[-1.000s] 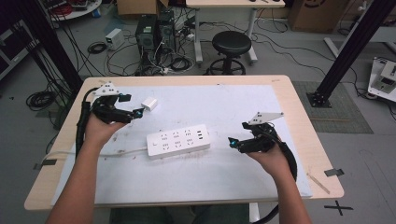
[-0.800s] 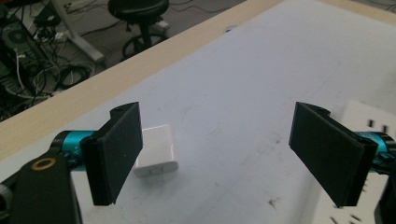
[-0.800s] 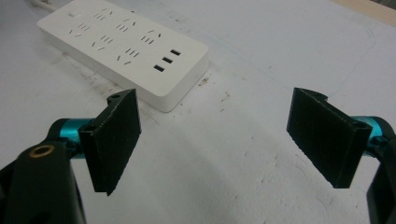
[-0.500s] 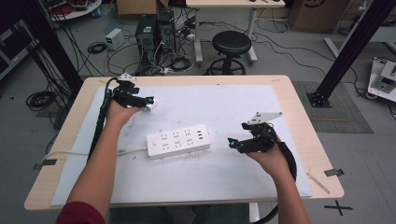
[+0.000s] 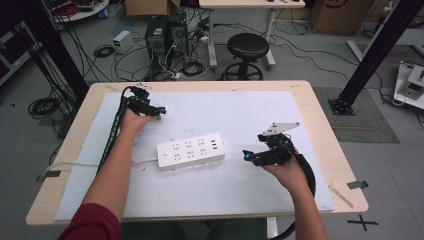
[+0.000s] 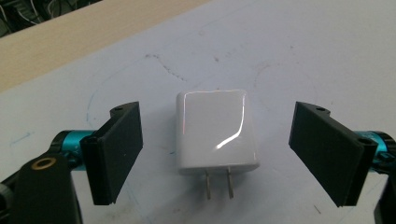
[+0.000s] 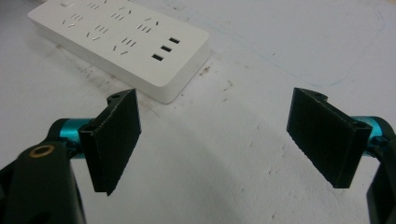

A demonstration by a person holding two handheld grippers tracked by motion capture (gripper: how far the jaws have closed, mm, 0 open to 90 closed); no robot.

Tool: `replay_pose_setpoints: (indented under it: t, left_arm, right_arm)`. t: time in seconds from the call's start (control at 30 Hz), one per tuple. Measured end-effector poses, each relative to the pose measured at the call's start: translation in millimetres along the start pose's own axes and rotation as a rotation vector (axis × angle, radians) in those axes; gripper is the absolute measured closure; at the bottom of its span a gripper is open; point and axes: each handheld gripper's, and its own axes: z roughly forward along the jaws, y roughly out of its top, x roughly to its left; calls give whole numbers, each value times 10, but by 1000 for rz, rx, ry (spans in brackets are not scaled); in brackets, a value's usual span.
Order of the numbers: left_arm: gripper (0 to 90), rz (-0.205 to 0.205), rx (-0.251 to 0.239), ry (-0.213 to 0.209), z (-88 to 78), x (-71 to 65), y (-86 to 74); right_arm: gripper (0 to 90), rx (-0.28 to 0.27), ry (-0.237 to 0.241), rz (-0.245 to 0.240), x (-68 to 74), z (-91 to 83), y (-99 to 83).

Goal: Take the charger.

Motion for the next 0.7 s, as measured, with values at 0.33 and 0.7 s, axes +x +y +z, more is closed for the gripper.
replay_pose_setpoints:
  t: [0.33, 0.7]
  left_arm:
    - [217, -11, 25, -1, 140, -2, -69]
    - [307, 11, 32, -5, 182, -34, -77]
  right_arm:
    - [181, 13, -1, -4, 31, 38, 35]
    - [181, 11, -1, 3, 21, 43, 24]
